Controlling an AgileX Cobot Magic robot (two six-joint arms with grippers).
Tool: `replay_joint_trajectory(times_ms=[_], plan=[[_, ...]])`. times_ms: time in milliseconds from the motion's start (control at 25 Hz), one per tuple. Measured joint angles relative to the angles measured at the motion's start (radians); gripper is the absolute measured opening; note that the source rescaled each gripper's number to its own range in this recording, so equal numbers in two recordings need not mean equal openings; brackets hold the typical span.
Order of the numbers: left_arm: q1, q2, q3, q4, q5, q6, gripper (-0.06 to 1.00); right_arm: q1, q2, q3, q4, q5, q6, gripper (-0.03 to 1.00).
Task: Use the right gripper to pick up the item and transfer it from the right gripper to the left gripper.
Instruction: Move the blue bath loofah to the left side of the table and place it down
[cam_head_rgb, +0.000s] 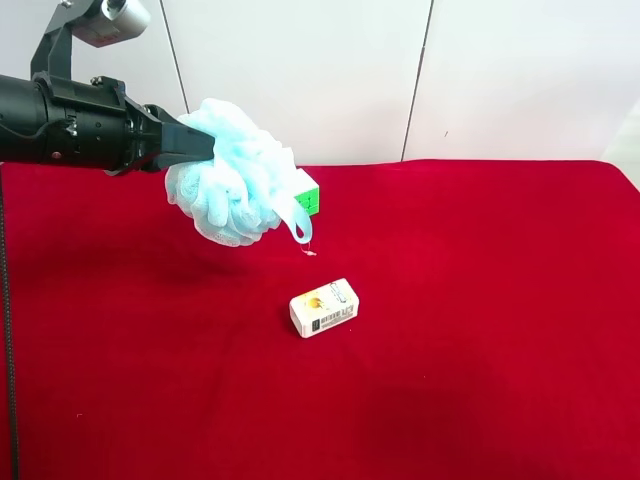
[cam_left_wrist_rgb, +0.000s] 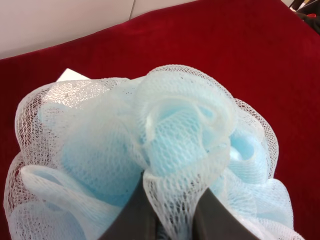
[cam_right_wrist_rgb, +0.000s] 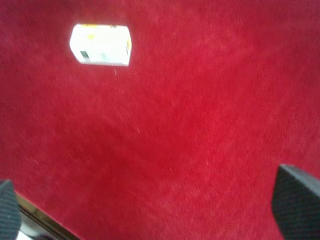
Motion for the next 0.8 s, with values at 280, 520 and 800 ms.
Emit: replay_joint_trajectory(times_ms=[280, 520, 800], plan=[[0.0, 0.0, 0.0, 0.0, 0.0, 0.0, 0.0, 0.0, -0.138, 0.109, 0.045, -0.107, 0.0, 1.0], [0.0, 0.0, 0.0, 0.0, 0.0, 0.0, 0.0, 0.0, -0.14, 0.144, 0.099, -0.149, -0.044, 1.0], [0.0, 0.0, 0.0, 0.0, 0.0, 0.0, 0.0, 0.0, -0.14, 0.148, 0.188, -0.15, -0.172, 1.0]])
